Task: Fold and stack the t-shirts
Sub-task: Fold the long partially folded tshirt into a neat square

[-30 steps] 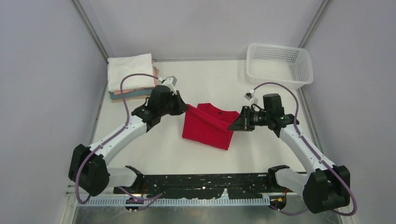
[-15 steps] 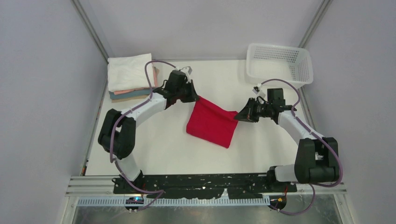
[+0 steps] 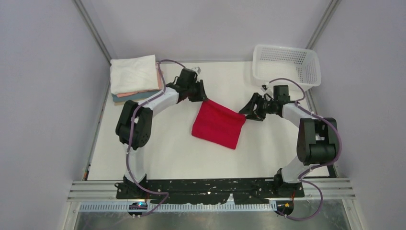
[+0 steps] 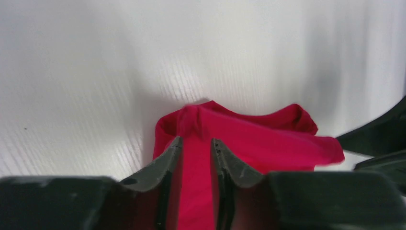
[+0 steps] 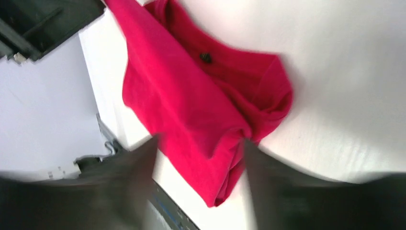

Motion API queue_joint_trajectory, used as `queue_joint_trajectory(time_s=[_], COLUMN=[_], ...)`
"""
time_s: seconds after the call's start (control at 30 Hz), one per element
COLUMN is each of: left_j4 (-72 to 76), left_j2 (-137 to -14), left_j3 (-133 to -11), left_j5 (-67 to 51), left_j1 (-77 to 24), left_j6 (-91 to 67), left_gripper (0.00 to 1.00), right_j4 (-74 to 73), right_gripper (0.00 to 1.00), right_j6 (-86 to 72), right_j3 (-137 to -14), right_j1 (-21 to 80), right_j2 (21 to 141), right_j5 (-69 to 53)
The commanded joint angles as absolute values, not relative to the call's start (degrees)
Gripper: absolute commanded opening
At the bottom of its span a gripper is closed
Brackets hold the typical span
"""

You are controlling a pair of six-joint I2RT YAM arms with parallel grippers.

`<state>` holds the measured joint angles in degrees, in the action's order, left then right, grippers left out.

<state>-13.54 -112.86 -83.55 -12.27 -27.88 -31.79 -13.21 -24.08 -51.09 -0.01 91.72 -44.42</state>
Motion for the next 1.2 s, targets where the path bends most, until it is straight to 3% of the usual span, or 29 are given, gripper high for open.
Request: queue_joint_trajectory(time_s=[0.0, 0.17, 0.2, 0.43, 0.63, 0.97, 1.17], left_j4=[-17.89, -18.70, -18.90, -12.01, -7.22, -6.62, 2.57], left_j2=[-114.32, -109.15, -107.70, -100.53, -98.34, -101.22, -97.08], left_j3=[-89.92, -89.40, -88.53, -75.35, -66.38, -56.07, -46.55], left_j5=[-12.68, -12.85, -12.94, -22.84, -23.84, -21.76, -18.55], left_j1=[-27.18, -27.23, -27.24, -29.88, -33.45, -33.81, -37.33], left_j6=[-30.15, -29.17, -29.06, -32.27, -34.58, -37.63, -44.01], left_gripper=[0.45, 0.97, 0.99, 1.00, 1.00, 1.00, 1.00], right_j4=[-10.38, -13.71, -13.53, -2.81, 10.90, 6.31, 8.26], right_gripper=[0.97, 0.94, 0.94, 0.94, 0.94, 0.95, 0.94], right_j6=[-24.39, -22.51, -22.50, -28.61, -36.88, -31.19, -29.86], right_j3=[-55.90, -59.73, -59.31, -49.50, -48.18, -53.02, -54.25], right_j1=[-2.35, -2.59, -2.34, 4.94, 8.45, 8.35, 8.48], right_j2=[92.85, 88.82, 86.28, 79.57, 87.13, 100.51, 104.11], right_j5=[-41.05, -36.65, -35.86, -36.11, -35.35, -25.64, -24.68])
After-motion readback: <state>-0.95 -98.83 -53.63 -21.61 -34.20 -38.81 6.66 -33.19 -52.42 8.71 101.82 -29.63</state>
